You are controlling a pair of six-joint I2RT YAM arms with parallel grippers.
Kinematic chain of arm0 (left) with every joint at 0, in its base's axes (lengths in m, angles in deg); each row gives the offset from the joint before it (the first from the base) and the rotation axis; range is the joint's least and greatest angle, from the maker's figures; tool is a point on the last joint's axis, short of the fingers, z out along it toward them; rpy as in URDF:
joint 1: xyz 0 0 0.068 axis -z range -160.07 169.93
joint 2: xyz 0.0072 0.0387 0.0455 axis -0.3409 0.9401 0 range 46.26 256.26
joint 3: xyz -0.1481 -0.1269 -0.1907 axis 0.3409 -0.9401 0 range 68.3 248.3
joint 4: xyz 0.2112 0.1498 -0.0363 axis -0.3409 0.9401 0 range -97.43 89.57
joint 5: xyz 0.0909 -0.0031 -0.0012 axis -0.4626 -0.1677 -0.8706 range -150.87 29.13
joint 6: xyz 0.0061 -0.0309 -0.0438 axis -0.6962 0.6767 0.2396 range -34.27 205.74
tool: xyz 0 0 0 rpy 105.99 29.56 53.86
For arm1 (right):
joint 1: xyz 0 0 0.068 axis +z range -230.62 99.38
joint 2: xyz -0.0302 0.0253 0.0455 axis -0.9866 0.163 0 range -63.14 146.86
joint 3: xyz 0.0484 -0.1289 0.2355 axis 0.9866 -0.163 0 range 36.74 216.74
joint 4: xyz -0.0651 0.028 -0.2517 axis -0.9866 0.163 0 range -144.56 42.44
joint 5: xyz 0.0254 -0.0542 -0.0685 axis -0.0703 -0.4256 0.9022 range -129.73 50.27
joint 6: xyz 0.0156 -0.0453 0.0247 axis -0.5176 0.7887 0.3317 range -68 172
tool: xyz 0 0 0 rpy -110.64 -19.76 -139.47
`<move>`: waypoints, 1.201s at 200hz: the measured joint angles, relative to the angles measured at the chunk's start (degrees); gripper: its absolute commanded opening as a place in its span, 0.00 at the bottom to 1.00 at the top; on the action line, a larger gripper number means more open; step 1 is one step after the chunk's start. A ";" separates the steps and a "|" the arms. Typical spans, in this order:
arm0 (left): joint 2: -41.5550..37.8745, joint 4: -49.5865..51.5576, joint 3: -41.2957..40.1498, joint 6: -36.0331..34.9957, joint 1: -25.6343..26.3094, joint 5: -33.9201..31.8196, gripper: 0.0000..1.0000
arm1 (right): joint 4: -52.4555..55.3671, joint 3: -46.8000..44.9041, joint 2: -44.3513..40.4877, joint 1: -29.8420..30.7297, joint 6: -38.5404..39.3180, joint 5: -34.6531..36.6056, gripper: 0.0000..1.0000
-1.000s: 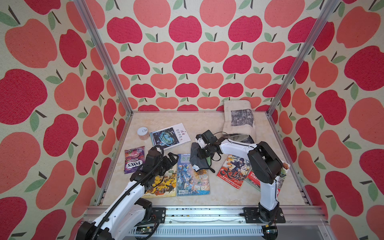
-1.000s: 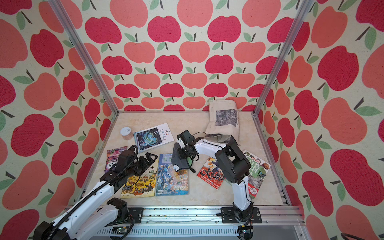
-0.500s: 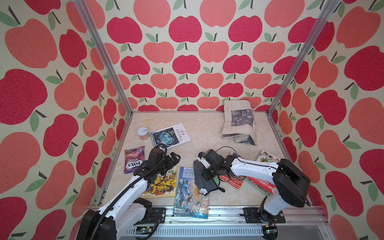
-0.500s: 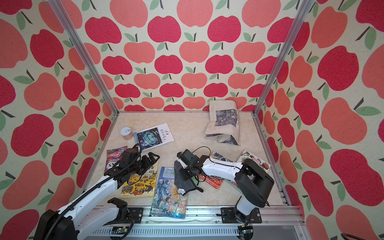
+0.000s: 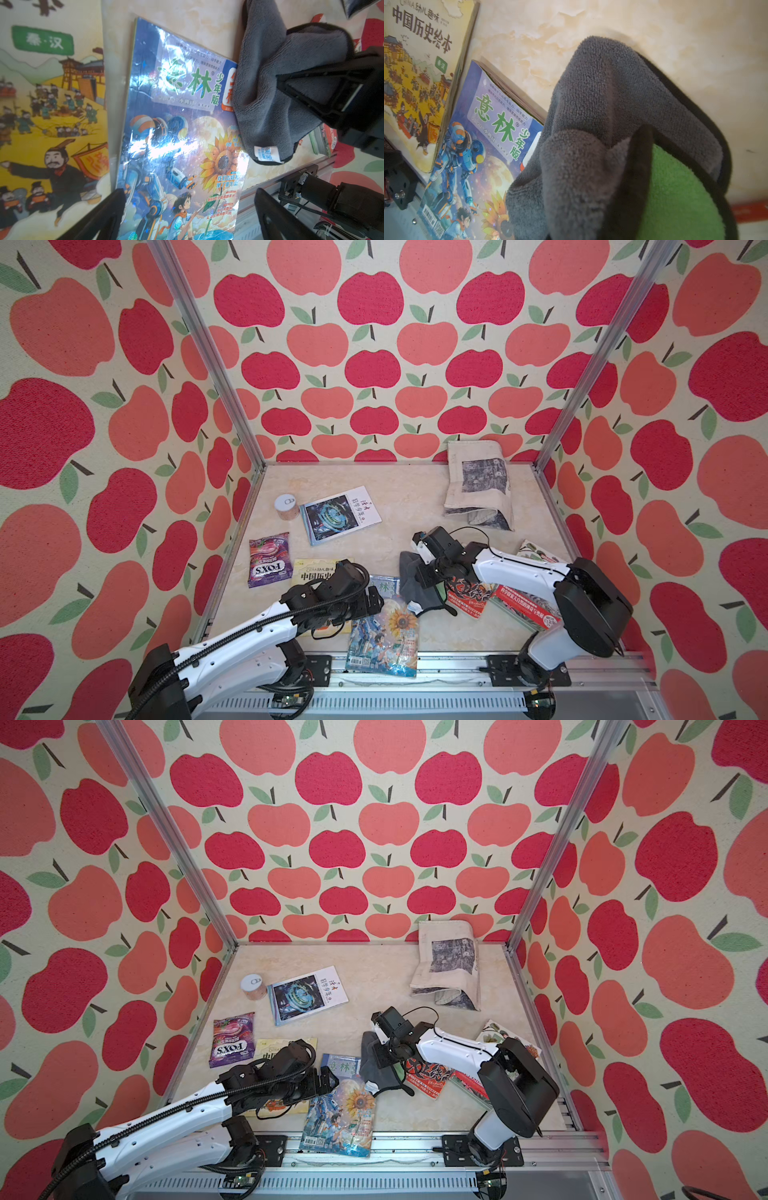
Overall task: Wipe the cover of the book
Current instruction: Move the book to the center of the board.
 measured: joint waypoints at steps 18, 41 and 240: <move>-4.00 1.36 -2.86 3.41 0.79 -1.49 0.99 | -1.33 -2.27 -2.08 0.26 -2.12 -2.16 0.00; -7.41 1.53 -6.32 6.84 2.10 -1.99 0.99 | -1.16 -7.23 -6.78 1.90 -5.49 -1.99 0.00; 28.00 -31.01 2.23 3.50 -11.28 5.79 0.99 | -2.54 0.46 -4.79 -8.04 -6.56 -4.92 0.00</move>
